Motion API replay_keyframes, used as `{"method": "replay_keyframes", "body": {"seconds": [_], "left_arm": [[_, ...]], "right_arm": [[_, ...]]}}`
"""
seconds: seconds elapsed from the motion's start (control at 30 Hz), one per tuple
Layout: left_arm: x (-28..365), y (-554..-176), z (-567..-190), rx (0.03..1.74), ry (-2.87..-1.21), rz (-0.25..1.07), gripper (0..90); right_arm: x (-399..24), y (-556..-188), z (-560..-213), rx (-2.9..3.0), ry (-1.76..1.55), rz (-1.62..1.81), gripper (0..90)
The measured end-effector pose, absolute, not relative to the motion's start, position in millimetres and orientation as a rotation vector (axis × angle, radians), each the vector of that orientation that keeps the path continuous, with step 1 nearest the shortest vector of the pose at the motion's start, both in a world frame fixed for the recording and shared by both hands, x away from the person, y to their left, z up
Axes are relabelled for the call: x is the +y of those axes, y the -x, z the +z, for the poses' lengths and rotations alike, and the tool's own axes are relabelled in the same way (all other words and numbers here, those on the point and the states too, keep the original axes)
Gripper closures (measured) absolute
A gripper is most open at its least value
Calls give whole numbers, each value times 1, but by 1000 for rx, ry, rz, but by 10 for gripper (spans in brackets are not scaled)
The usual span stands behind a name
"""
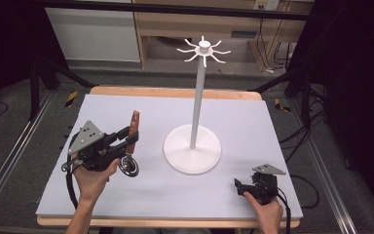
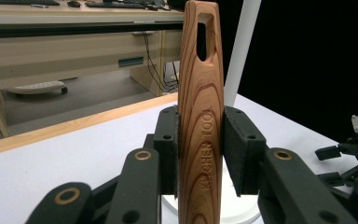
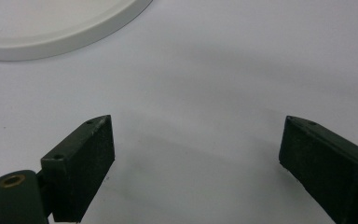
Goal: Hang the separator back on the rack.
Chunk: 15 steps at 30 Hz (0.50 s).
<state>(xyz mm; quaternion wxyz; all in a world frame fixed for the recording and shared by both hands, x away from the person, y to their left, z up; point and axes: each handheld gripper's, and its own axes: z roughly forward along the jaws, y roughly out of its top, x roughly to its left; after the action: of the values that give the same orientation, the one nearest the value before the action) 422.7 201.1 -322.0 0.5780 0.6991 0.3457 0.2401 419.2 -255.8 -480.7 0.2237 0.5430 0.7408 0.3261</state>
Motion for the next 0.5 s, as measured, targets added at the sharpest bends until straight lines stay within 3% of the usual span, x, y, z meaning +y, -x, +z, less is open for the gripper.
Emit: {"method": "replay_keyframes", "body": {"seconds": [0.5], "left_arm": [[193, -427, -302, 783, -1613, 566, 676]], "right_arm": [[-258, -418, -479, 2024, -1497, 928, 108]]}}
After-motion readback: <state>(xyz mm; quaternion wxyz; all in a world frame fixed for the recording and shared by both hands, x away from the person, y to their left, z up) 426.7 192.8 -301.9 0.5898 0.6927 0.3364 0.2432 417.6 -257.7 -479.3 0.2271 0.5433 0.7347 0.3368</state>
